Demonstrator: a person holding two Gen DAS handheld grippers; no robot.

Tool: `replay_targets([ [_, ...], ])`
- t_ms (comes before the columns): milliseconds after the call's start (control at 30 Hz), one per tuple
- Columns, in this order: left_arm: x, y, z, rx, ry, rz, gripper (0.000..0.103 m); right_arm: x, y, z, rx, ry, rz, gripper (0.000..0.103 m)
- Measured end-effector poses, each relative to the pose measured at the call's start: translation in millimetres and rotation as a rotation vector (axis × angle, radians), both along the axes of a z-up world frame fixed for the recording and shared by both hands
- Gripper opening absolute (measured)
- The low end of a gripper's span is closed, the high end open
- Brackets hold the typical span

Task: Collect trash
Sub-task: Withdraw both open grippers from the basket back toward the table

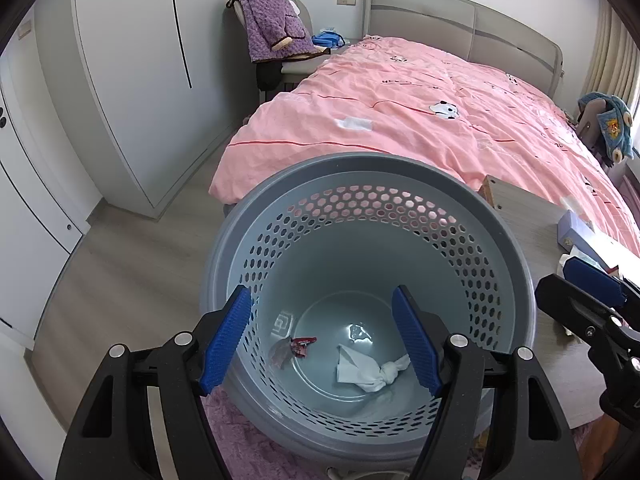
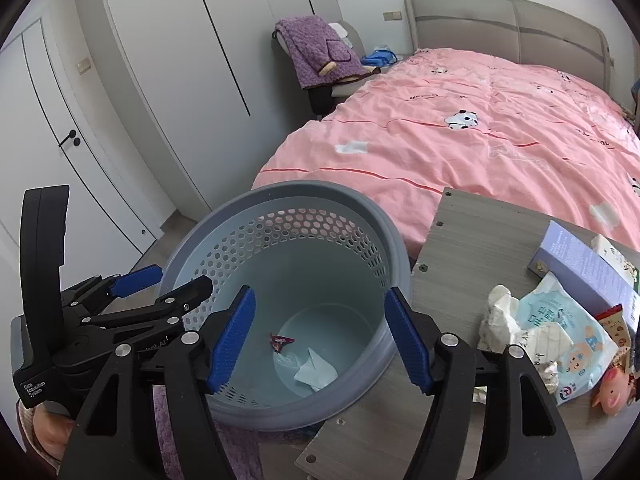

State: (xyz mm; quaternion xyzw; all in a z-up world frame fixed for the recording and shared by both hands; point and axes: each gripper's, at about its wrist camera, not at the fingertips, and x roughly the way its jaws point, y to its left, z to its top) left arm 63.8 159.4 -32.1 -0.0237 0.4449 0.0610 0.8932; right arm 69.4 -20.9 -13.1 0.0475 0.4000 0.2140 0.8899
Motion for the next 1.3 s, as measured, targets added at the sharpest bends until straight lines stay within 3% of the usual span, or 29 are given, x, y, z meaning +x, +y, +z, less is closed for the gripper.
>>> replay_targets([
  [833, -30, -76, 17, 0.005, -0.031, -0.151, 0.07, -42, -69, 7, 0.003, -0.026, -0.122, 0.071],
  [1300, -36, -133, 26, 0.027, -0.037, -0.263, 0.07, -63, -137, 9, 0.019, -0.046, -0.264, 0.072],
])
